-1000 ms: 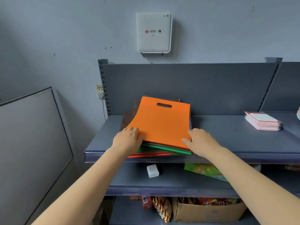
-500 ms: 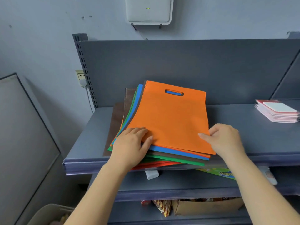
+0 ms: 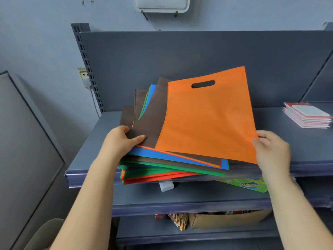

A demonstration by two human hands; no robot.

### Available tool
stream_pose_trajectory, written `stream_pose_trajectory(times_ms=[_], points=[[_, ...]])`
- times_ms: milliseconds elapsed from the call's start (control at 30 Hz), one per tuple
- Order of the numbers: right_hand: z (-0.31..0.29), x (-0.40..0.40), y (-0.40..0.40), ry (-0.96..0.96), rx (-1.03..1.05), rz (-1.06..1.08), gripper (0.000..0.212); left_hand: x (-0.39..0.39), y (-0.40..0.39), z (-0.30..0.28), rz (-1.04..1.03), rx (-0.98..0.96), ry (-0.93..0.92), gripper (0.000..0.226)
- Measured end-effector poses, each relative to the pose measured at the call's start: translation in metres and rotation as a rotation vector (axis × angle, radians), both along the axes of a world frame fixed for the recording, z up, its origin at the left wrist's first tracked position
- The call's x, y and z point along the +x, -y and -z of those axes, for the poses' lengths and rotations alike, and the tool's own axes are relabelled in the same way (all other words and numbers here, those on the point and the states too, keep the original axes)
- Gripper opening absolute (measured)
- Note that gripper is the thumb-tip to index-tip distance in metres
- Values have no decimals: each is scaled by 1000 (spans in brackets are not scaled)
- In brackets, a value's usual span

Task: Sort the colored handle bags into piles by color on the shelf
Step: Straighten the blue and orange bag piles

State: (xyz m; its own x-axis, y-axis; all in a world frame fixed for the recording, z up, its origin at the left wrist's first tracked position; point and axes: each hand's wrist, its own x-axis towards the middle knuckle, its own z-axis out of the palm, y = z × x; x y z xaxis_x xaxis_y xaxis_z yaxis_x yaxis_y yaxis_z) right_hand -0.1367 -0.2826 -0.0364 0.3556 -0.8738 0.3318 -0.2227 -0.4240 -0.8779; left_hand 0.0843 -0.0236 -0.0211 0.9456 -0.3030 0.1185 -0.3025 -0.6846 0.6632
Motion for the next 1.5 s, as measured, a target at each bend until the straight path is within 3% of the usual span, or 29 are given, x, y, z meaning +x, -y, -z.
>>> stream_pose_trajectory(times_ms=[133,333,667,800,967,1267,1500], points=[[1,-1,-3,71,61,0,26,11,-2,-8,-58,13,49,32],[3,-6,-10,177,209,-48,33,0,-5,-21,-71,88,317,14],[-3,-35,-16,282,374,-173,32,-46,-21,-27,-155,-47,331,12],[-3,-47,-22,291,418,-211,29,-69,-28,-27,-227,-16,473,8],[-6,-60,-37,316,502,-274,25,-105,-46,-30,-206,-329,463,12],[-5,-93,-88,394,696,-494,24,-219,-111,8,-522,-961,289,14],[2,-115,-172,291,858,-753,25,-316,-199,21,-812,-986,484,22]])
